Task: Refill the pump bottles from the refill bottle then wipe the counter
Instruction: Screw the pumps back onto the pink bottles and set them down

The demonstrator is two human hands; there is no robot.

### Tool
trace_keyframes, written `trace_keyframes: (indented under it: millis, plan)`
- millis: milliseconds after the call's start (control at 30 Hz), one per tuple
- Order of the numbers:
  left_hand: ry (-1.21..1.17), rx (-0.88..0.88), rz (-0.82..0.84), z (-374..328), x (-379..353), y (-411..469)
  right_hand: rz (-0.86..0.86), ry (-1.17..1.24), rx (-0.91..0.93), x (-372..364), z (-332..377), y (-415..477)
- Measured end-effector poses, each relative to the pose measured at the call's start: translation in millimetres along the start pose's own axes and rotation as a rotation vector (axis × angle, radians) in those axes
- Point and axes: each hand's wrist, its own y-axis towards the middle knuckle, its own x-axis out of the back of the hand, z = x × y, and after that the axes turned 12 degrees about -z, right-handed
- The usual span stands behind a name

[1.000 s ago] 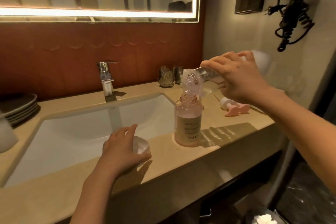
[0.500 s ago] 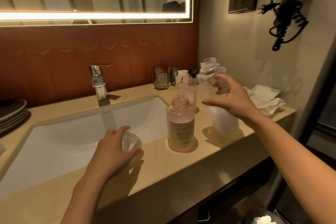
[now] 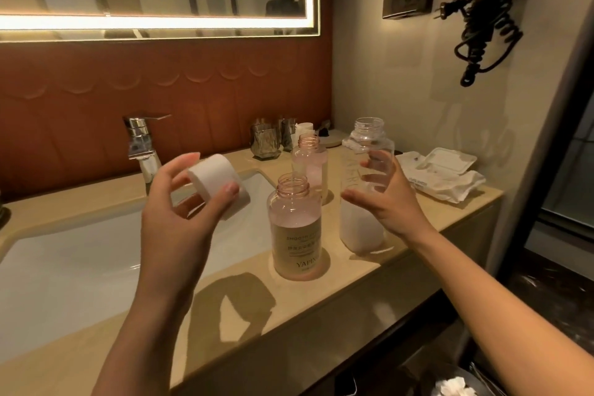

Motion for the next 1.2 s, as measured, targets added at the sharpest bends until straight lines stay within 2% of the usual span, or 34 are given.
trace_keyframes:
  millis: [167, 267, 400, 533, 633, 767, 933, 1067, 1200]
  plan:
    - [-0.128, 0.006, 0.019, -7, -17, -5, 0.025, -0.073, 0.004, 7, -7, 2]
    - [-0.189, 0.014, 0.043, -12, -28, -4, -0.160, -0.032, 0.042, 14, 3, -3]
    - [-0.208, -0.043, 0.091, -23, -50, -6, -0.458, 0.004, 0.319, 31, 38, -6]
    - [-0.252, -0.090, 0.153, -33, -75, -13, -0.522, 0.149, 0.429, 44, 64, -4]
    - [-0.260, -0.102, 0.177, -32, -95, -21, -0.485, 0.118, 0.478, 45, 73, -1]
    - [-0.218, -0.184, 0.167, -22, -122, -29, -0.415, 0.057, 0.422, 46, 77, 5]
    - [-0.192, -0.343, 0.127, -17, -150, -35, -0.086, -0.089, 0.324, 53, 89, 9]
    - [-0.197, -0.482, 0.117, -16, -166, -37, 0.101, -0.135, 0.306, 54, 95, 11]
    - [-0.151, -0.538, 0.148, -6, -168, -34, 0.113, -0.154, 0.336, 55, 96, 19]
